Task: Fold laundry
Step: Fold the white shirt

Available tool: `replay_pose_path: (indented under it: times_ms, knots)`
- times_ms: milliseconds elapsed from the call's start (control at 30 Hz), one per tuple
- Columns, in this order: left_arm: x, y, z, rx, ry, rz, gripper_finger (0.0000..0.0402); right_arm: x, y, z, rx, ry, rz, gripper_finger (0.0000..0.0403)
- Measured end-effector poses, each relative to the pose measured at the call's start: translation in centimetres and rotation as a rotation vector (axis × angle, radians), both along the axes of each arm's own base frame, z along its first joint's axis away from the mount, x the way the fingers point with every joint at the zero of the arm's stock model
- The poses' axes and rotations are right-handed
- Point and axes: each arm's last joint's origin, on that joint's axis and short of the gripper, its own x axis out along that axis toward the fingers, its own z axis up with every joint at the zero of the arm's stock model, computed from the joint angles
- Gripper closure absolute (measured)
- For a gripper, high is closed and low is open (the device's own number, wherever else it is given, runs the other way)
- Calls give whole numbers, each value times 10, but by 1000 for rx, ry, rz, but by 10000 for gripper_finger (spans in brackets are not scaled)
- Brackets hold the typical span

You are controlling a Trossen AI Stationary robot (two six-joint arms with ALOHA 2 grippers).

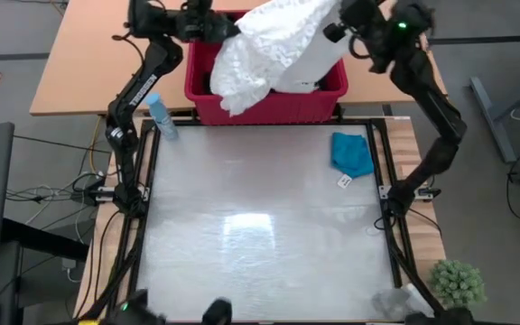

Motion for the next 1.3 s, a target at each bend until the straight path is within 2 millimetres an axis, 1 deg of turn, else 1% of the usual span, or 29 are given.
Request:
replay_pose_path:
  times_ms: [133,267,367,467,567,633,700,767,867,967,1033,1100,1167,1200,1233,1300]
  knots:
    - [-7,-27,17,80,-50,-20,401,1,24,7,-9,-29,61,383]
    - [-17,-51,31,135,-65,-62,401,12,44,6,9,-20,122,383]
    - [-22,-63,37,147,-56,-86,401,21,59,4,17,-1,146,383]
    - [-24,-69,40,140,-44,-100,401,30,71,2,35,21,132,383]
    - [-25,-71,40,154,-44,-96,401,36,81,-2,67,32,93,383]
    - [-23,-69,38,160,-28,-95,401,38,86,-5,94,51,62,383]
    - [-17,-63,30,136,7,-92,401,39,88,-9,131,63,26,383]
    - [-8,-55,18,99,50,-90,401,39,87,-17,183,72,7,383]
    - [10,-40,-10,32,135,-92,401,38,82,-31,273,87,-12,383]
    - [30,-25,-50,-63,253,-96,401,34,75,-47,365,115,-55,383]
    - [43,-17,-83,-131,344,-80,401,28,69,-56,421,139,-98,383]
    - [51,-12,-117,-211,450,-28,401,22,63,-63,462,158,-143,383]
    - [54,-7,-150,-283,579,52,401,18,58,-68,487,185,-178,383]
    - [53,-6,-165,-299,649,107,401,16,56,-69,496,196,-191,383]
    - [49,-4,-178,-298,726,174,401,15,55,-71,502,209,-202,383]
    - [37,-5,-198,-230,913,328,401,12,53,-73,516,239,-211,383]
